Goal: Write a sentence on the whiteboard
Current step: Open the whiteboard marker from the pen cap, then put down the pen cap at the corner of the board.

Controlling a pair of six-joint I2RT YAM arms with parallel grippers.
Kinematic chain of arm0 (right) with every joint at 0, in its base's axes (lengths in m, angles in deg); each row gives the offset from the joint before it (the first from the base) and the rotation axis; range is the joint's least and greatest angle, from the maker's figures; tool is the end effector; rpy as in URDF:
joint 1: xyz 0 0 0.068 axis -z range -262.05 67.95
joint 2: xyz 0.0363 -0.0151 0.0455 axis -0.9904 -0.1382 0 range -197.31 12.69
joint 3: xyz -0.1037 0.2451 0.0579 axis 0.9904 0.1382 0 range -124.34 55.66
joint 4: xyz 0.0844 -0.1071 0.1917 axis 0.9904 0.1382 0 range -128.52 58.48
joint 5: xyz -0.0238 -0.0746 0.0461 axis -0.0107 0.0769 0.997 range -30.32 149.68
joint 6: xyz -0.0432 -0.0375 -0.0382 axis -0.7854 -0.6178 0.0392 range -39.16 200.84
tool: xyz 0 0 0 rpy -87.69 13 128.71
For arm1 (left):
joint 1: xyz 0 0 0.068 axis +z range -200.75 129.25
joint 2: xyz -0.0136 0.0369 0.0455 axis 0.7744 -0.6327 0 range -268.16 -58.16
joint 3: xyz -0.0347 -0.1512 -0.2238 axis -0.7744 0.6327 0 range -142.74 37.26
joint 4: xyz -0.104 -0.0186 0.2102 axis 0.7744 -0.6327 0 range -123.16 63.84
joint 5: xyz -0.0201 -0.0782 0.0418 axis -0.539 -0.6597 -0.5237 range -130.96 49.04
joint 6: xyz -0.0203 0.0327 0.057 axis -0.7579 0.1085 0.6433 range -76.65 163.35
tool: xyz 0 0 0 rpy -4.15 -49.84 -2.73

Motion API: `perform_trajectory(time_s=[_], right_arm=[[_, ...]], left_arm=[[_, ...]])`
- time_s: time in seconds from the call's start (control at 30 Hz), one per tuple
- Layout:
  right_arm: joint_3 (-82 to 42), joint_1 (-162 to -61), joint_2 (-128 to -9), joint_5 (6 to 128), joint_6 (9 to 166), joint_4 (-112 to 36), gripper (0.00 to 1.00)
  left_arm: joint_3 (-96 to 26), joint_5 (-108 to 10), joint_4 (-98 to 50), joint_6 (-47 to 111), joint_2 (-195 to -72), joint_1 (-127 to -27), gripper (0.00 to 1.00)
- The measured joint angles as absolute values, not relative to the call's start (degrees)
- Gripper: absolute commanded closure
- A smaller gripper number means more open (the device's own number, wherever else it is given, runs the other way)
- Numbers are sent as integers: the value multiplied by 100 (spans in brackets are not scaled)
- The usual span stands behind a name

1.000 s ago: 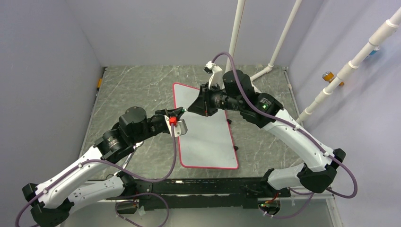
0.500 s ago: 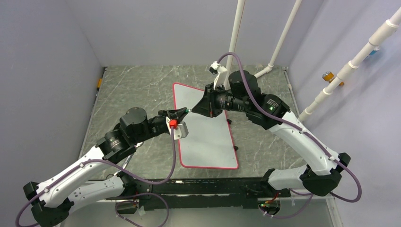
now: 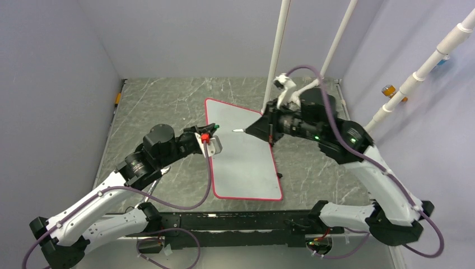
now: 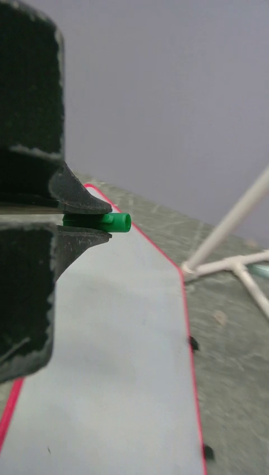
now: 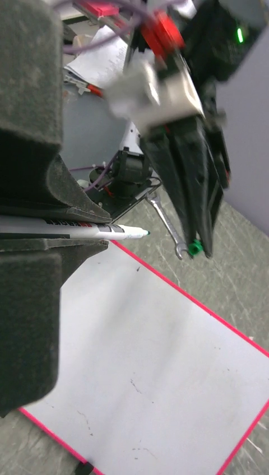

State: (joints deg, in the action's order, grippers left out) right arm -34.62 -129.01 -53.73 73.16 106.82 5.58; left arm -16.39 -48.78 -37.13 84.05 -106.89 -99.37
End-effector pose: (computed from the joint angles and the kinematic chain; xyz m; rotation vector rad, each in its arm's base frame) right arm 0.1330 0.1613 0.4533 -0.5421 1.9961 1.0500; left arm 0.1168 -0.1442 0.3764 1.2519 1.1202 -0.2185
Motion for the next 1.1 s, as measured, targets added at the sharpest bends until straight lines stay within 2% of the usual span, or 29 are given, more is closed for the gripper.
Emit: perform_trajectory(time_s=[0.2,0.57,0.87,1.1], right_arm=[[-3585,-12864,-4610,7322,10695,825,100],[-3355,-12864,-4396,7108,10697,853,100],[-2863,-12864,-4179,6861,10743,685,100],[-2549,-12864,-4026,6850,10830,490,100]], left_arm=[[-1567,-4425,-4062,8285,-10722,-9614,100],[-1582,-3599,-4078,7756,-10744,-9454,100],[-1737,-2095,-4816,5606,-10514,-9432,100],[-522,-1116,-5229,3249,-9212,-9352,100]])
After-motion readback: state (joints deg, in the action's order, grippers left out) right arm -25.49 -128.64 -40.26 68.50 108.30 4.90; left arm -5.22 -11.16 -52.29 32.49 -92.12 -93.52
